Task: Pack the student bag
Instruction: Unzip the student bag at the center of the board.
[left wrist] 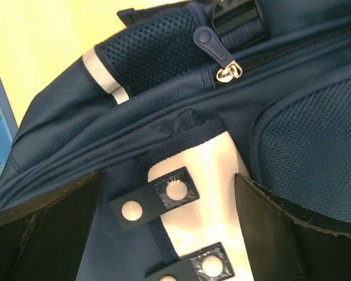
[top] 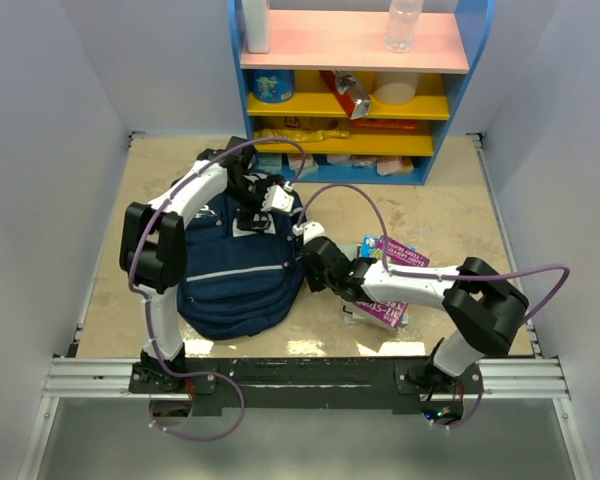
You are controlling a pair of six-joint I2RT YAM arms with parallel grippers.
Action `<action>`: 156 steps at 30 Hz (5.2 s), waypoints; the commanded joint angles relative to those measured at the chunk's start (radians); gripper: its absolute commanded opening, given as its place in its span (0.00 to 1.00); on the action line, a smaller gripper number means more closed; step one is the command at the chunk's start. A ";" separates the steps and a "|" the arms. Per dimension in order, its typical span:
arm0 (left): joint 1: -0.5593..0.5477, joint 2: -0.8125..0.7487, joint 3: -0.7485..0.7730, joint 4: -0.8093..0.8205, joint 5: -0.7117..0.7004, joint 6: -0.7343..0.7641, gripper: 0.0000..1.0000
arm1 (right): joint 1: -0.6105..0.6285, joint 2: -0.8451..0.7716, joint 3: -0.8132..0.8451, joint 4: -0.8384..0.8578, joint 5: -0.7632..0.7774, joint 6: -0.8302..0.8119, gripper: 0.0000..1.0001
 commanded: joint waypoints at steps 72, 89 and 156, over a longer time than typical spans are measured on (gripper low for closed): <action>0.441 -0.322 -0.213 -0.103 0.099 -0.330 1.00 | 0.062 -0.018 0.155 -0.025 0.046 0.072 0.00; 0.245 -0.244 -0.396 0.218 0.083 -0.053 1.00 | -0.039 0.093 0.277 0.058 -0.100 -0.008 0.00; 0.538 -0.112 -0.185 0.144 -0.034 -0.415 1.00 | 0.042 -0.070 0.177 -0.168 0.007 0.126 0.00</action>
